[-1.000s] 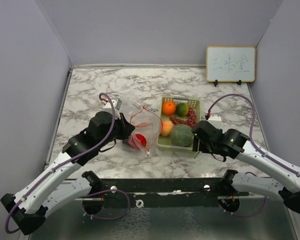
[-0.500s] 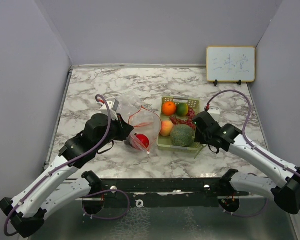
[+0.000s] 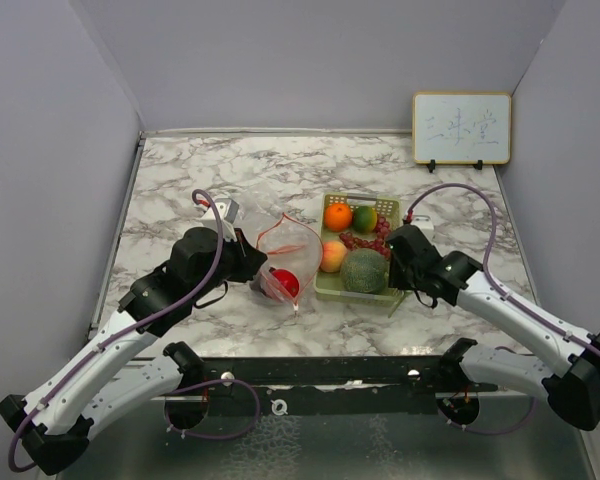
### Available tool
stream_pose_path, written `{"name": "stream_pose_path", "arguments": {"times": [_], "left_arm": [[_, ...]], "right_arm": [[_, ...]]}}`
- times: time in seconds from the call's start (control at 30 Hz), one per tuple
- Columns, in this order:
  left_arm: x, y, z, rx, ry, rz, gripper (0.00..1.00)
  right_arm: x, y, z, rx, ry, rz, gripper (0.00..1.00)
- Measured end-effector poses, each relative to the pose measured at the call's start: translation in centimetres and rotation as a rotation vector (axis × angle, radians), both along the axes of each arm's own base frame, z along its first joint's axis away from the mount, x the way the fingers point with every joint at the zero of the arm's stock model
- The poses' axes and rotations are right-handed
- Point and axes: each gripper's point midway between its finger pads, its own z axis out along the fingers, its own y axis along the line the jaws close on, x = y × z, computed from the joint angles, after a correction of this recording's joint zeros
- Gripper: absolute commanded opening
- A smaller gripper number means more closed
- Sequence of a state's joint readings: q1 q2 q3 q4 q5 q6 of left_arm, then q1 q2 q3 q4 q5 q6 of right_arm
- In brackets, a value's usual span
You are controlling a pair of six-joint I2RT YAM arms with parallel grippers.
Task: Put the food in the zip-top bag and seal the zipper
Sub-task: Pick up the fake fruit from the bin.
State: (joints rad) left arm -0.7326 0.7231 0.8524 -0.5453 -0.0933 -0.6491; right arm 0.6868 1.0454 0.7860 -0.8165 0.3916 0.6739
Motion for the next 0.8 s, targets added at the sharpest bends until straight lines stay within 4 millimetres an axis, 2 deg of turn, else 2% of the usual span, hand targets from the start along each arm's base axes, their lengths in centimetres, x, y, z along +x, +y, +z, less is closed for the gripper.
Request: {"name": "stream_pose_path", "arguments": {"times": [0.13, 0.17, 0.27, 0.37, 0.53, 0.8], "left_arm": [[0.0, 0.0, -0.1, 0.0, 0.003, 0.001, 0.0], [0.0, 0.0, 0.0, -0.001, 0.003, 0.001, 0.0], [0.0, 0.0, 0.0, -0.003, 0.002, 0.002, 0.0], [-0.1, 0.0, 0.0, -0.005, 0.004, 0.003, 0.0], [-0.1, 0.0, 0.0, -0.006, 0.004, 0.004, 0.0], [-0.1, 0.0, -0.3, -0.004, 0.011, 0.005, 0.0]], "right_arm": [[0.2, 0.0, -0.3, -0.01, 0.006, 0.004, 0.37], [0.1, 0.0, -0.9, -0.029, 0.028, 0.006, 0.37], [0.1, 0.0, -1.6, -0.052, 0.052, 0.012, 0.23], [0.1, -0.1, -1.7, -0.061, 0.057, 0.018, 0.14], [0.0, -0.1, -1.2, -0.049, 0.041, 0.018, 0.03], [0.6, 0.4, 1.4, -0.017, -0.006, 0.032, 0.02]]}}
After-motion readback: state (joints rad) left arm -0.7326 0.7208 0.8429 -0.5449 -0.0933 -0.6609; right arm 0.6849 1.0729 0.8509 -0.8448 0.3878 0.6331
